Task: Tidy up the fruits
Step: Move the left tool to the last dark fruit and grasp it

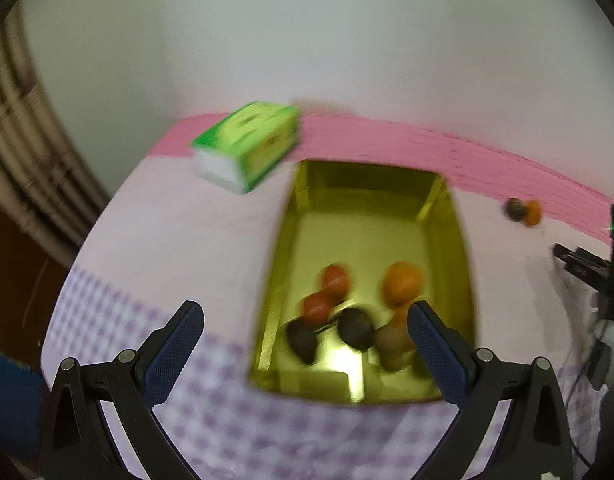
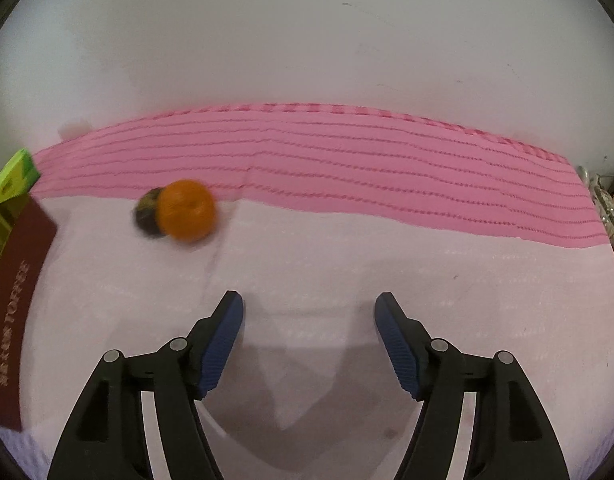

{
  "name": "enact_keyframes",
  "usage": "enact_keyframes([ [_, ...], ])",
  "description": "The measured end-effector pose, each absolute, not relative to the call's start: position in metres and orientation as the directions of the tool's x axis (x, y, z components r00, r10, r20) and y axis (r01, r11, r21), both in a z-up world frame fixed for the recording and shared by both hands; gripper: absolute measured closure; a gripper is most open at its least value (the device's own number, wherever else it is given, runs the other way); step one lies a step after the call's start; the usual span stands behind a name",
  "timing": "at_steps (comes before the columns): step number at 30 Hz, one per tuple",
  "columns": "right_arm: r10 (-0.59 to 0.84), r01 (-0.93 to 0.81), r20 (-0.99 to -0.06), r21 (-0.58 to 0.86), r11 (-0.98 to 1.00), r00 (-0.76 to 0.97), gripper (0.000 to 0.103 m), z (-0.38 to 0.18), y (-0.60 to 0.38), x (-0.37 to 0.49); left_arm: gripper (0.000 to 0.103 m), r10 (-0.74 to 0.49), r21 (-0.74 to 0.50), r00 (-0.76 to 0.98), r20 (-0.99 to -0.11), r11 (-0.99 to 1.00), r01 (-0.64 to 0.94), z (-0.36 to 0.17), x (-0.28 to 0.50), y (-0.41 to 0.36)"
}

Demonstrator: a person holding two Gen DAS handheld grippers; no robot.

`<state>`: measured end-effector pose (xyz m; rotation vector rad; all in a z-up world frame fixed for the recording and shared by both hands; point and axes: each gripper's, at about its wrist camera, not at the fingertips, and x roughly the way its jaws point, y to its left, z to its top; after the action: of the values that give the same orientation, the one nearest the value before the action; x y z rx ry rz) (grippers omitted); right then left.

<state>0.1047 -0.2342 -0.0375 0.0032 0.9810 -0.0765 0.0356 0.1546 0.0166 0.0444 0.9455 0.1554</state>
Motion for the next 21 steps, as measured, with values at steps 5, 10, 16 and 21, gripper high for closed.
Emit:
enact_keyframes([
  [5,-0.079,0.063,-0.821,-0.053,0.997,0.565,0.025,-0.039,-0.247,0.116,0.002,0.098,0.119,0.594,-0.798,0.993,-0.004,0.015,0.072,0.097],
  [10,-0.061,0.060,-0.825,-0.033,0.998,0.561,0.013,-0.042,-0.259,0.126,0.002,0.067,0.144,0.580,-0.812,0.986,0.089,0.003,0.107,0.051],
  [16,-0.037,0.051,-0.832,-0.010,0.999,0.554,0.003,-0.045,-0.267,0.132,0.002,0.042,0.163,0.552,-0.833,0.971,0.173,-0.017,0.142,0.016],
  [21,-0.029,0.040,-0.832,-0.008,0.999,0.553,0.000,-0.046,-0.266,0.135,0.002,0.027,0.186,0.543,-0.839,0.953,0.241,-0.033,0.160,-0.007],
])
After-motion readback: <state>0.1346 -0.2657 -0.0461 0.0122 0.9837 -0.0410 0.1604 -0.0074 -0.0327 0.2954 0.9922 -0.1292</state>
